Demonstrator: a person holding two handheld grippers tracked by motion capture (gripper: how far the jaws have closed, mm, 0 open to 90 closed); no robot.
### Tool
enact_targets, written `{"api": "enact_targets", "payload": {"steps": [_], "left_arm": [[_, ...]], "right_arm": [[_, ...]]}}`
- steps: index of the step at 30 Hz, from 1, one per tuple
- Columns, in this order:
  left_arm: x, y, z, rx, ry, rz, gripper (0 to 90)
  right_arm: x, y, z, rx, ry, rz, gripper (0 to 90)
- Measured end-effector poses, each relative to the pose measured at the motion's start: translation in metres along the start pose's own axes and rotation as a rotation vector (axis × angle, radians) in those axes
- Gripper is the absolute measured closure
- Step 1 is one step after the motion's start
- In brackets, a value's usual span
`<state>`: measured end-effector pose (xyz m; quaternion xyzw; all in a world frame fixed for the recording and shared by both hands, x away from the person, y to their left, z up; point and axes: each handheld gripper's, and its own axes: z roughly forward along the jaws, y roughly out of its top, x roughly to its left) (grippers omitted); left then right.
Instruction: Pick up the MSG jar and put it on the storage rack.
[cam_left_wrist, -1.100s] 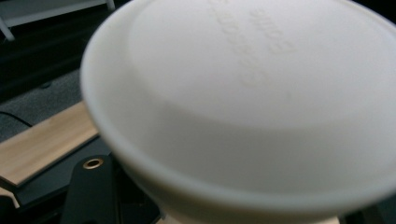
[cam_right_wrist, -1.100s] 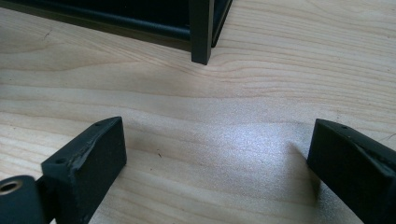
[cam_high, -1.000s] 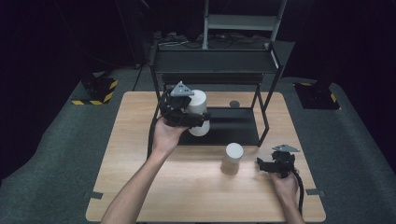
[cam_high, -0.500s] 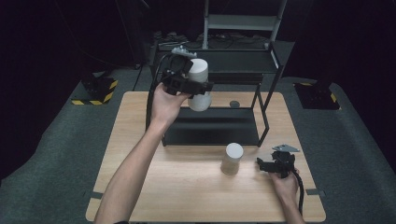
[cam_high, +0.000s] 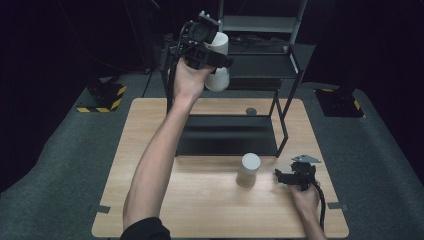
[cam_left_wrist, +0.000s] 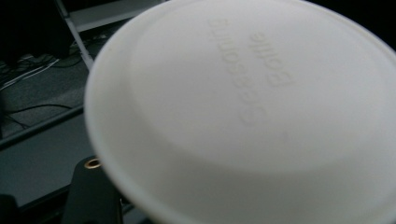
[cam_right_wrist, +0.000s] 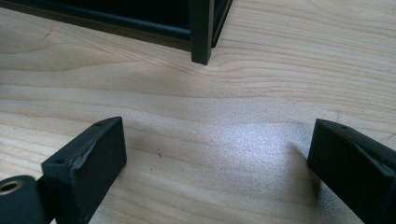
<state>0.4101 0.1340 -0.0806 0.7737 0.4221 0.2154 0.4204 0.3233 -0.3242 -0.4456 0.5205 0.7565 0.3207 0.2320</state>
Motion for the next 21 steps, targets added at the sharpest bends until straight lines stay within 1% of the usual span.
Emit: {"api": "enact_targets", "payload": {"steps": [1, 2, 3, 6, 7, 8, 9, 10, 11, 12, 15, 19, 21], "left_arm": [[0.0, 0.001, 0.002, -0.003, 0.006, -0.006, 34.0], [-0.001, 0.008, 0.009, 0.003, 0.033, -0.017, 34.1], [-0.001, 0.008, 0.009, 0.003, 0.033, -0.017, 34.1], [-0.003, 0.015, 0.019, 0.016, 0.076, -0.035, 34.1], [-0.003, 0.016, 0.022, 0.019, 0.09, -0.046, 34.2], [-0.003, 0.016, 0.027, 0.018, 0.114, -0.064, 34.2], [-0.003, 0.016, 0.027, 0.018, 0.114, -0.064, 34.2], [-0.002, 0.016, 0.03, 0.016, 0.123, -0.074, 34.3], [0.0, 0.016, 0.035, 0.01, 0.138, -0.094, 34.3], [0.0, 0.016, 0.035, 0.01, 0.138, -0.094, 34.3], [0.005, 0.016, 0.038, -0.001, 0.149, -0.122, 34.3], [0.004, 0.02, 0.046, 0.015, 0.187, -0.129, 34.4], [0.005, 0.02, 0.049, 0.016, 0.19, -0.129, 34.4]], "right_arm": [[0.0, 0.0, 0.0, 0.0, 0.0, 0.0, 3.7], [0.0, 0.0, 0.0, 0.0, 0.0, 0.0, 3.7], [0.0, 0.0, 0.0, 0.0, 0.0, 0.0, 3.7], [0.0, 0.0, 0.0, 0.0, 0.0, -0.001, 3.7], [0.0, 0.0, 0.0, 0.0, 0.0, -0.001, 3.7], [0.0, 0.0, 0.0, 0.0, -0.001, 0.0, 3.7], [0.0, 0.0, 0.0, 0.0, -0.001, 0.0, 3.7], [0.001, 0.0, 0.0, 0.0, -0.004, 0.0, 3.6], [0.001, 0.0, 0.0, 0.0, -0.004, 0.0, 3.6], [0.001, 0.0, 0.0, 0.0, -0.004, 0.0, 3.6], [0.001, 0.0, 0.0, 0.0, -0.005, 0.0, 3.6], [0.001, 0.0, 0.0, 0.0, -0.005, -0.001, 3.6], [0.001, 0.0, 0.0, 0.0, -0.005, 0.0, 3.6]]}}
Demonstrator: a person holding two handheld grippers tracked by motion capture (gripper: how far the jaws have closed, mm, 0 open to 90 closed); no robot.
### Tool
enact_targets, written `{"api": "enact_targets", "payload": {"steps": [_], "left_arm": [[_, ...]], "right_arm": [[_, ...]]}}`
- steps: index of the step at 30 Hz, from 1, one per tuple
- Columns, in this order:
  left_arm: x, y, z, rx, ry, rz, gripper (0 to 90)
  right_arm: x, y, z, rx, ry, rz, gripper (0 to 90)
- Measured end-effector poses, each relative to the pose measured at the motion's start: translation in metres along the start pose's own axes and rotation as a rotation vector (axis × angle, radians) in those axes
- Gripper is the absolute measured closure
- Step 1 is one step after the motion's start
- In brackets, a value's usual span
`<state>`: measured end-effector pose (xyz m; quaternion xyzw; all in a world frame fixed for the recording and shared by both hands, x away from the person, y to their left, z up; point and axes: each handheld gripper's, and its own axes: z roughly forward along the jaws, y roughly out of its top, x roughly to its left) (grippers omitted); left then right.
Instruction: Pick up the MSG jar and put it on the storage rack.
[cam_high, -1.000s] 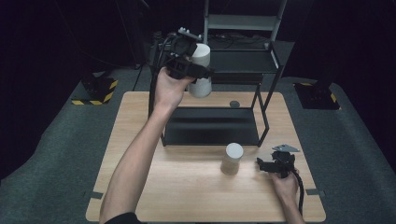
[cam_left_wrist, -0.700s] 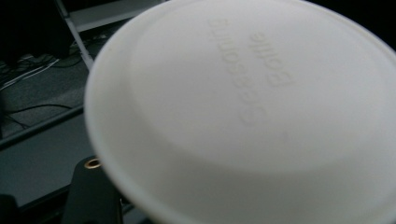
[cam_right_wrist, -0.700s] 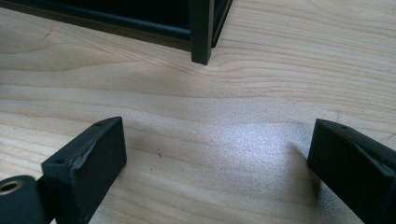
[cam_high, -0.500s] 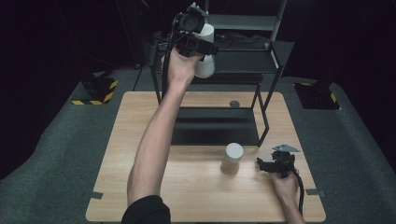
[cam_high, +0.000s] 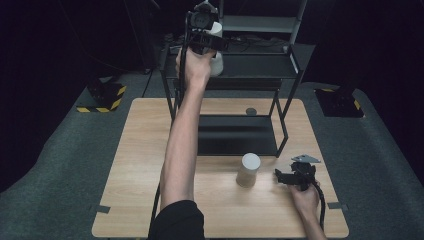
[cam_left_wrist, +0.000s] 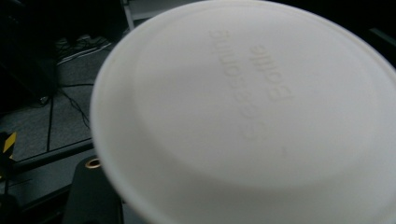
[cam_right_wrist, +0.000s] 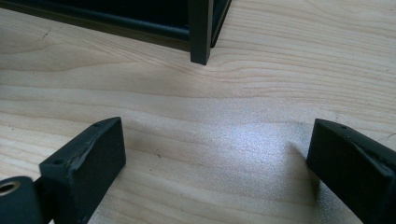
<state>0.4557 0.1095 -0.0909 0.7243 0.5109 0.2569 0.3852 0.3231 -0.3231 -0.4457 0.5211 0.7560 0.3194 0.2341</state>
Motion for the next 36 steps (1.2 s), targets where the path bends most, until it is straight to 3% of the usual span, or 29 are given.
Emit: {"api": "enact_targets", "payload": {"steps": [5, 13, 15, 16, 17, 19, 20, 36], "left_arm": [[-0.002, -0.002, 0.003, -0.012, -0.001, 0.023, 34.3], [0.002, -0.007, 0.003, -0.022, -0.017, 0.019, 32.8], [0.003, -0.007, 0.004, -0.019, -0.017, 0.017, 28.8], [0.001, -0.008, 0.004, -0.023, -0.007, 0.015, 22.3], [0.0, -0.011, 0.004, -0.032, 0.004, 0.016, 13.9], [-0.01, -0.018, 0.002, -0.056, 0.058, 0.032, 8.5], [-0.01, -0.02, 0.001, -0.062, 0.061, 0.035, 5.5], [0.005, -0.057, -0.032, -0.103, 0.004, 0.039, 0.6]], "right_arm": [[0.0, 0.0, 0.0, 0.001, 0.0, 0.001, 3.6], [0.0, 0.0, 0.0, 0.001, 0.0, 0.001, 3.6], [0.0, 0.0, 0.0, 0.001, 0.0, 0.001, 3.6], [0.0, 0.0, 0.0, 0.001, 0.0, 0.001, 3.6], [0.0, 0.0, 0.0, 0.0, 0.0, 0.001, 3.6], [0.0, 0.0, 0.0, 0.0, 0.0, 0.001, 3.6], [0.0, 0.0, 0.0, 0.0, 0.001, 0.001, 3.6], [0.0, 0.0, 0.0, 0.001, 0.001, 0.004, 3.6]]}}
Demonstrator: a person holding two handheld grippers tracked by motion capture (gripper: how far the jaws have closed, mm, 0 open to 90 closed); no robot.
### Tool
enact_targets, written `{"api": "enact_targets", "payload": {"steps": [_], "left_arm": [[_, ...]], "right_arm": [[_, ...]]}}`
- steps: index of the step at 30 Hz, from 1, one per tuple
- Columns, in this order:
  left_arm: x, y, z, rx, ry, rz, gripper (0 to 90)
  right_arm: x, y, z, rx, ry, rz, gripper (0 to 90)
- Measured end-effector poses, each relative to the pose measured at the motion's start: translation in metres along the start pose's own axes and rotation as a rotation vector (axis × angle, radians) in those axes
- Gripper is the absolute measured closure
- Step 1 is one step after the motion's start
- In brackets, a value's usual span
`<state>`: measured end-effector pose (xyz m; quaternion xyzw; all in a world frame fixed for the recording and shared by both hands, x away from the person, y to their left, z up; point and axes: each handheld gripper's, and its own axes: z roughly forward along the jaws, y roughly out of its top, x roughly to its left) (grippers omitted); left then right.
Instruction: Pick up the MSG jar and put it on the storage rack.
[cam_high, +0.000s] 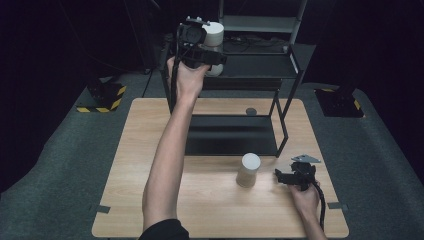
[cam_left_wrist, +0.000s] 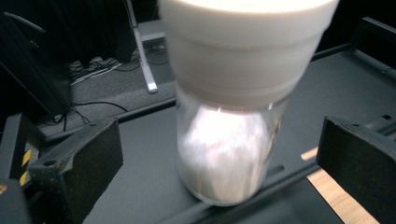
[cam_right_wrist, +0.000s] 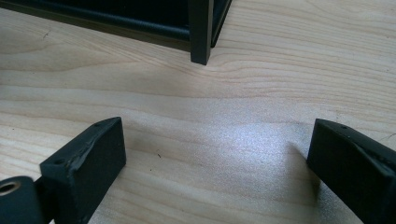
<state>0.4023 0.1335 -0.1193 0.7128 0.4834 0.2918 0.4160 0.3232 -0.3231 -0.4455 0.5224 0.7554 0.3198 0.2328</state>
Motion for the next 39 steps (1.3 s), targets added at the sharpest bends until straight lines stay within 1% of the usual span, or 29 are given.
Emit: {"api": "enact_targets", "payload": {"steps": [3, 8, 10, 13, 16, 22, 24, 25, 29, 31, 35, 39], "left_arm": [[0.004, -0.009, -0.008, -0.008, -0.006, 0.006, 0.8], [0.012, -0.028, -0.017, -0.03, -0.032, -0.018, 1.3], [0.014, -0.035, -0.019, -0.034, -0.035, -0.013, 1.6], [0.017, -0.049, -0.021, -0.038, -0.051, -0.015, 1.9], [0.02, -0.06, -0.022, -0.033, -0.06, -0.014, 1.9], [0.024, -0.082, -0.026, -0.032, -0.065, -0.011, 2.1], [0.021, -0.091, -0.028, -0.042, -0.049, 0.002, 2.6], [0.021, -0.097, -0.029, -0.048, -0.049, 0.0, 3.3], [0.023, -0.115, -0.028, -0.056, -0.047, -0.008, 3.7], [0.026, -0.122, -0.026, -0.051, -0.054, -0.014, 3.7], [0.027, -0.134, -0.021, -0.028, -0.057, -0.008, 3.8], [0.027, -0.148, -0.016, -0.016, -0.068, -0.006, 3.8]], "right_arm": [[0.0, 0.0, 0.0, 0.0, 0.0, 0.001, 3.6], [0.0, 0.0, 0.0, -0.001, 0.0, 0.001, 3.6], [0.0, 0.0, 0.0, 0.0, 0.0, 0.001, 3.6], [0.0, 0.0, 0.0, 0.0, 0.0, 0.001, 3.6], [0.0, 0.0, 0.0, 0.0, -0.001, 0.001, 3.6], [0.0, 0.0, 0.0, -0.001, -0.001, 0.0, 3.6], [0.0, 0.0, 0.0, 0.0, 0.0, 0.0, 3.6], [0.0, 0.0, 0.0, 0.0, -0.001, -0.001, 3.6], [0.0, 0.0, 0.0, 0.0, -0.001, -0.001, 3.6], [0.0, 0.0, 0.0, 0.0, -0.001, -0.001, 3.6], [0.0, 0.0, 0.0, 0.0, -0.001, -0.001, 3.6], [0.0, 0.0, 0.0, 0.0, -0.001, -0.001, 3.6]]}}
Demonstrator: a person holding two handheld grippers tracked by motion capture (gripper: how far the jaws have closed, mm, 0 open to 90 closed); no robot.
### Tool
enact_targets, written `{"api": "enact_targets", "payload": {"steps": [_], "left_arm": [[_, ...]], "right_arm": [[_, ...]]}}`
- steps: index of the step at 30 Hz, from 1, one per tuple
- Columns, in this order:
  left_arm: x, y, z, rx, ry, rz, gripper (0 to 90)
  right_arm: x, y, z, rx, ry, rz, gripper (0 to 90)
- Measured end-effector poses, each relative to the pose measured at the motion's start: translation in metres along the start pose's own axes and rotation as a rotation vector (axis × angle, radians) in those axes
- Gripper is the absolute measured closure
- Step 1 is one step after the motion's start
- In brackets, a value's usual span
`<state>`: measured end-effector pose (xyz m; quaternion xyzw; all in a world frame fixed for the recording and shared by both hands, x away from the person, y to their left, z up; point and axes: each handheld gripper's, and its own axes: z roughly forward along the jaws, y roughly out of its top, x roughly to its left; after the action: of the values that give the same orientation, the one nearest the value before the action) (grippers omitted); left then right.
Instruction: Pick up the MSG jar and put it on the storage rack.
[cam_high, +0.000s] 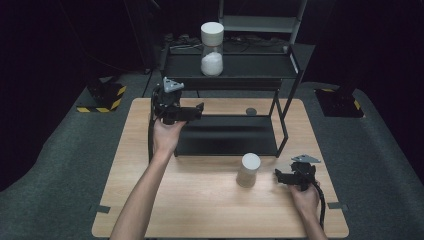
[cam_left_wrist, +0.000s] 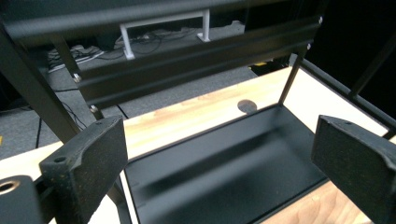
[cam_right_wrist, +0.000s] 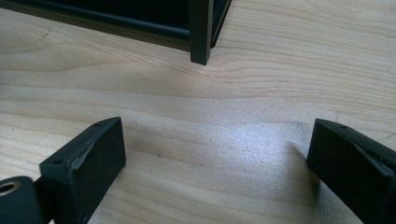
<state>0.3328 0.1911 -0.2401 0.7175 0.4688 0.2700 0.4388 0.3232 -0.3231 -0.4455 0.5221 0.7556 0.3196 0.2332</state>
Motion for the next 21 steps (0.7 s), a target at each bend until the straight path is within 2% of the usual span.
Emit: {"api": "enact_targets", "payload": {"steps": [11, 14, 21], "left_arm": [[-0.004, -0.039, 0.009, 0.031, 0.005, 0.02, 4.0], [-0.006, -0.047, 0.009, 0.042, 0.008, 0.035, 4.0], [-0.006, -0.064, 0.011, 0.059, 0.004, 0.037, 4.0]], "right_arm": [[0.0, 0.0, 0.0, 0.0, 0.0, 0.0, 3.6], [0.0, 0.0, 0.0, 0.0, 0.0, 0.0, 3.6], [0.0, 0.0, 0.0, 0.0, -0.001, 0.0, 3.6]]}}
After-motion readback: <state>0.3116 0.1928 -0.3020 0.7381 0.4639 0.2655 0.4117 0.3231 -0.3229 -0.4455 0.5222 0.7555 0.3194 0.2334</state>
